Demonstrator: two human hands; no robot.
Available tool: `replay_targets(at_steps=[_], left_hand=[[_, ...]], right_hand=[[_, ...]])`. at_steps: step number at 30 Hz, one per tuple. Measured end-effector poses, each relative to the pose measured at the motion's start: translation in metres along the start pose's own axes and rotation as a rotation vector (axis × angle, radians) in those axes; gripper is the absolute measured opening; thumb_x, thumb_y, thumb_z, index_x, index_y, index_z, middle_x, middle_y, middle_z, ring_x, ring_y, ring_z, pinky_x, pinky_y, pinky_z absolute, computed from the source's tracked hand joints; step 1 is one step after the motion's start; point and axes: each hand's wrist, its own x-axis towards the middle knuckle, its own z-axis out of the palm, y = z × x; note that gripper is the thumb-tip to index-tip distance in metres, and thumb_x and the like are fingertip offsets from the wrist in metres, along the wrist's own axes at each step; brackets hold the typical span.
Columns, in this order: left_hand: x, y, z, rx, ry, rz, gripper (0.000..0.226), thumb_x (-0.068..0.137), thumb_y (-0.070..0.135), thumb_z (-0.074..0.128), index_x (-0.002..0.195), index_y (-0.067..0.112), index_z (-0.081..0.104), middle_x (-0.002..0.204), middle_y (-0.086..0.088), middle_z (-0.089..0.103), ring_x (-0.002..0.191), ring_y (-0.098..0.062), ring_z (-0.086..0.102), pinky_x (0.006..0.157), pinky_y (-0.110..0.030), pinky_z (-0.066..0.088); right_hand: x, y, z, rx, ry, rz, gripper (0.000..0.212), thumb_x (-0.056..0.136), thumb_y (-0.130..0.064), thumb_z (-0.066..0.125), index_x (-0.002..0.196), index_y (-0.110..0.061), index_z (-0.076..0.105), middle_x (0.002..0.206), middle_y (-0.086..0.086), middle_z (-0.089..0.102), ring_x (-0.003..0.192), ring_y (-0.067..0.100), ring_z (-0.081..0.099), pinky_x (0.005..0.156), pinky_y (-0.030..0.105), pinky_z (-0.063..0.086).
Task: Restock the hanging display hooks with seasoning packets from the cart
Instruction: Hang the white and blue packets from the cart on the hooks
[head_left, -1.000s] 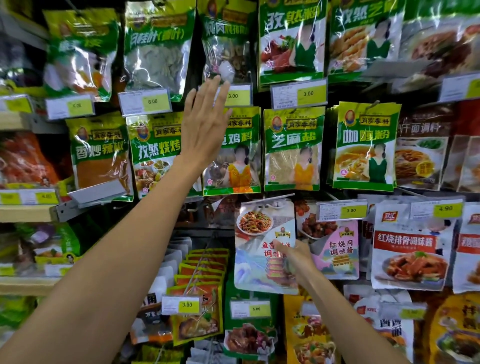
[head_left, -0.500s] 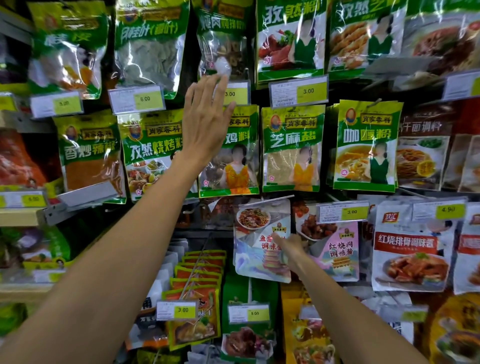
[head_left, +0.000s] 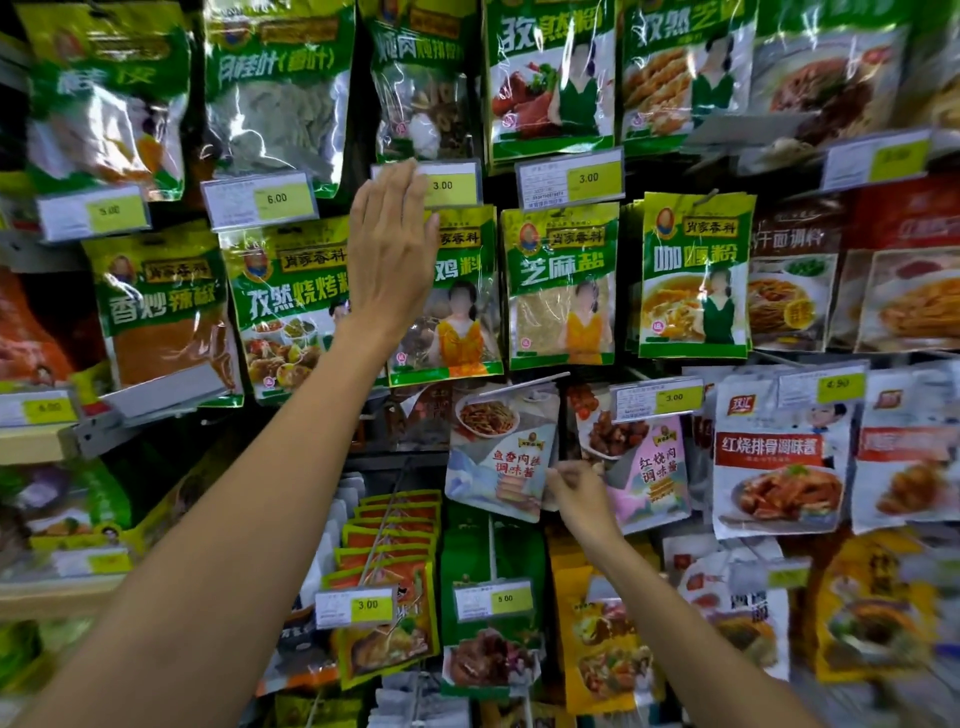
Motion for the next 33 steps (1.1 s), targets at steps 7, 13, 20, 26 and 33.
replay_targets(at_steps=[7,13,20,26,33], left_hand=[[-0.048,0.066,-0.002,-0.291,0.055,0.093,0.025,0.095,0.009,0.048,0.113,-0.004,0.060,0.117,-0.020,0.062,0.111,-0.034,0.057,0.099,-0.041,0.040],[-0.131,0.196,-0.003,-0.768,-0.211,-0.029,0.032,0.099,0.017,0.038,0.098,-0.003,0.063,0.096,-0.019,0.064,0.092,-0.034,0.060,0.081,-0.040,0.044],[-0.243,0.379,-0.007,-1.326,-0.901,-0.514,0.030,0.102,0.018,0.040,0.094,0.001,0.064,0.084,-0.024,0.064,0.077,-0.031,0.062,0.073,-0.043,0.050],[-0.339,0.516,-0.021,-1.450,-1.318,-0.601,0.023,0.097,0.001,0.043,0.095,-0.007,0.065,0.075,-0.007,0.067,0.058,0.007,0.060,0.059,-0.007,0.044],[-0.421,0.628,-0.008,-1.388,-1.708,-0.314,0.017,0.095,0.001,0.049,0.088,0.008,0.062,0.084,-0.010,0.068,0.080,-0.020,0.059,0.072,-0.027,0.047]], right_hand=[[-0.044,-0.024,-0.064,0.004,0.045,-0.209,0.021,0.101,-0.024,0.047,0.103,-0.010,0.063,0.092,0.005,0.067,0.088,0.023,0.065,0.081,0.039,0.054],[-0.090,0.011,-0.157,-0.054,0.158,-0.173,0.021,0.101,-0.028,0.046,0.093,-0.023,0.065,0.085,0.001,0.069,0.076,0.015,0.065,0.069,0.032,0.053],[-0.187,0.117,-0.289,-0.148,0.444,0.099,0.032,0.097,-0.022,0.052,0.068,-0.030,0.060,0.061,-0.004,0.061,0.059,0.008,0.054,0.058,0.029,0.039],[-0.297,0.219,-0.378,-0.094,0.702,0.462,0.025,0.095,-0.012,0.056,0.074,-0.018,0.068,0.071,-0.002,0.071,0.069,0.015,0.065,0.066,0.028,0.049],[-0.365,0.304,-0.435,-0.010,0.960,0.777,0.018,0.095,-0.008,0.055,0.081,-0.006,0.067,0.074,0.009,0.071,0.071,0.024,0.069,0.074,0.039,0.054]])
